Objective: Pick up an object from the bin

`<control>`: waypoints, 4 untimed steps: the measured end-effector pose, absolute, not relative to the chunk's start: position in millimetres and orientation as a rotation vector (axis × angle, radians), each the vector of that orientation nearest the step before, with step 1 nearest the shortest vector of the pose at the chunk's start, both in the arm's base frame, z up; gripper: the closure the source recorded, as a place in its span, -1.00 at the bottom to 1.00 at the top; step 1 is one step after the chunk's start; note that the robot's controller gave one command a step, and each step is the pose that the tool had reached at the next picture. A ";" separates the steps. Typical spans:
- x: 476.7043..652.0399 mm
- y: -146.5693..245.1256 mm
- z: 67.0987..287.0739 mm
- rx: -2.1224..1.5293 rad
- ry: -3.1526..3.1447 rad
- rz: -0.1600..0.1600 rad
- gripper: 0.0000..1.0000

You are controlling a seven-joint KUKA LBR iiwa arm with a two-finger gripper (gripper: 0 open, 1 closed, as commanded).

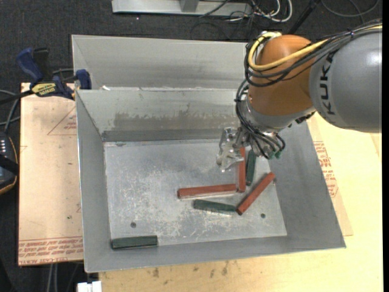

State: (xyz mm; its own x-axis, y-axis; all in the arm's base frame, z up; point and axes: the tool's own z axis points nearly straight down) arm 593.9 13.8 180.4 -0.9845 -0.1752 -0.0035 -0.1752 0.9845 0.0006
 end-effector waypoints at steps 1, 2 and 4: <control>593.9 13.7 180.4 -0.275 3.126 0.002 -1.00; 593.9 13.6 180.4 -0.275 3.126 0.002 -1.00; 561.2 12.3 81.1 -0.497 3.086 0.001 1.00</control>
Offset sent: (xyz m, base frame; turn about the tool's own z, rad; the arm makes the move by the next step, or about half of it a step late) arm 0.0000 0.0000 0.0000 0.0000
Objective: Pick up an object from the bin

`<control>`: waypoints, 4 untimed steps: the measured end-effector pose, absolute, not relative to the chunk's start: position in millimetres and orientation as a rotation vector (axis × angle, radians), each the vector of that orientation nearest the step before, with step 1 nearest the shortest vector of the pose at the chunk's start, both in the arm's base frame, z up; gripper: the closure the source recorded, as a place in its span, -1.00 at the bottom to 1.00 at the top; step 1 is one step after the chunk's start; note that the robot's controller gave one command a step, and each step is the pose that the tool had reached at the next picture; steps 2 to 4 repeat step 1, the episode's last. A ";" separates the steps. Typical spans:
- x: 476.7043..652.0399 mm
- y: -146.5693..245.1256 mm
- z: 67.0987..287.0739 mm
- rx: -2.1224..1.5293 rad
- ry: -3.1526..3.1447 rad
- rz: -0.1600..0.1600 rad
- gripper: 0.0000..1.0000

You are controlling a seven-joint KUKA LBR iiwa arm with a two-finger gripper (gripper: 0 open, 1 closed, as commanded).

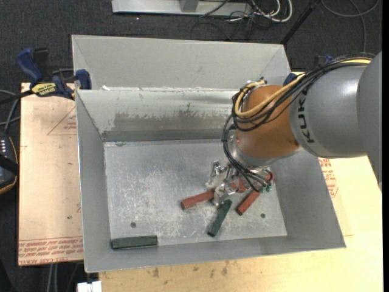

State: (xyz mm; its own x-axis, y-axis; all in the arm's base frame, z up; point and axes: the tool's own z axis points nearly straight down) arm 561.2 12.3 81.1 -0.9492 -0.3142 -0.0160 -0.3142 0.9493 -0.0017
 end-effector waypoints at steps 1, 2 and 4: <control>553.2 0.3 275.1 -0.433 3.101 -0.001 1.00; 553.2 0.3 275.1 -0.433 3.101 -0.001 1.00; 553.2 0.3 275.1 -0.433 3.101 -0.001 1.00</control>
Offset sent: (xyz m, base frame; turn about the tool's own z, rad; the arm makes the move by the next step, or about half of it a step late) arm 0.0000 0.0000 0.0000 0.0000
